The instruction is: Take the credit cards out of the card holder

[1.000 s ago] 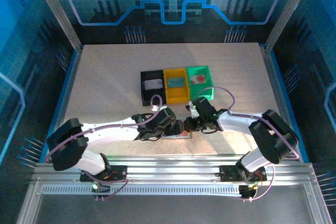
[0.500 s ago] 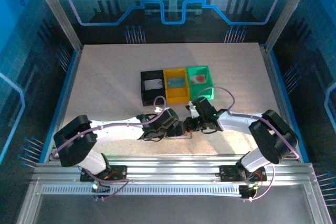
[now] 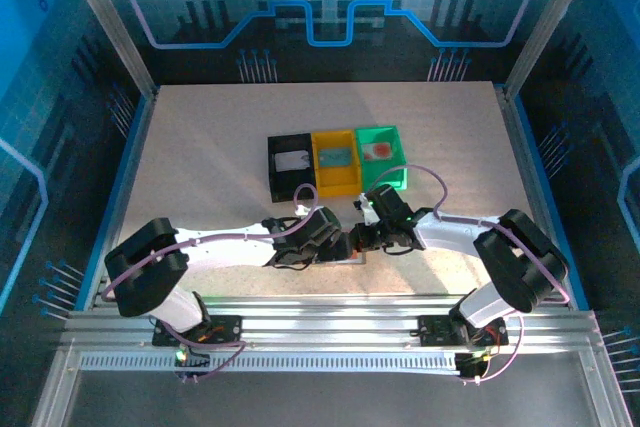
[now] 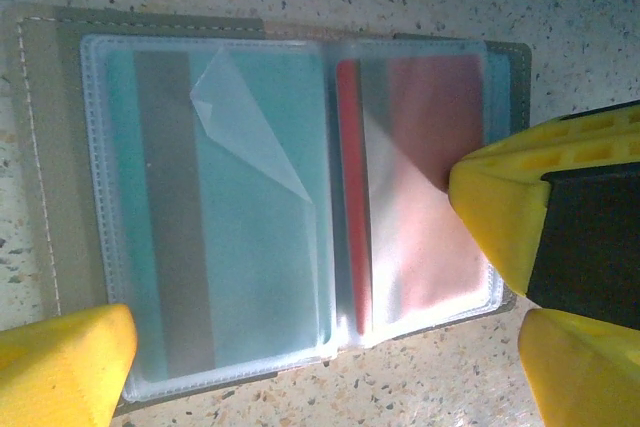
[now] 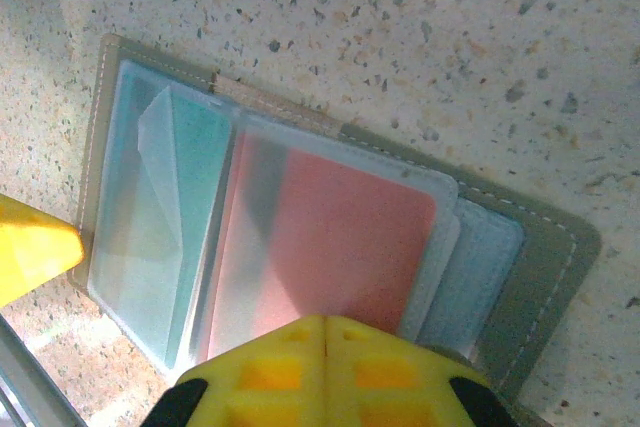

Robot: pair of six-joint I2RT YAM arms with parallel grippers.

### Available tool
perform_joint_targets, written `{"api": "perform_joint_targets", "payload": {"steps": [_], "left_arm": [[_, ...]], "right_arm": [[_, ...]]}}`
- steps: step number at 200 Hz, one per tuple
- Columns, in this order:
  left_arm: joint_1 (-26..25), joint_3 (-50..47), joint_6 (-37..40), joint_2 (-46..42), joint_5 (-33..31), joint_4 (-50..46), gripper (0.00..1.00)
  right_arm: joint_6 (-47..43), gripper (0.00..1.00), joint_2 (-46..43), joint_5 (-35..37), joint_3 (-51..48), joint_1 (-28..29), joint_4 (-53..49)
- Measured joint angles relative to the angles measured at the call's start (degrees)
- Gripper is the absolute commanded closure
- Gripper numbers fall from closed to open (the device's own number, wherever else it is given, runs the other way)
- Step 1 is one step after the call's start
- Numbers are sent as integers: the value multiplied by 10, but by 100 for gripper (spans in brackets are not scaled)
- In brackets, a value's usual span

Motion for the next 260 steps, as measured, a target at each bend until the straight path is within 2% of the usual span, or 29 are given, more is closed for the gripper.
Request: {"api": "perform_joint_targets", "payload": {"steps": [260], "left_arm": [[-2, 7, 2, 24, -9, -17, 1]], "right_arm": [[0, 100, 0, 0, 0, 0, 0]]}}
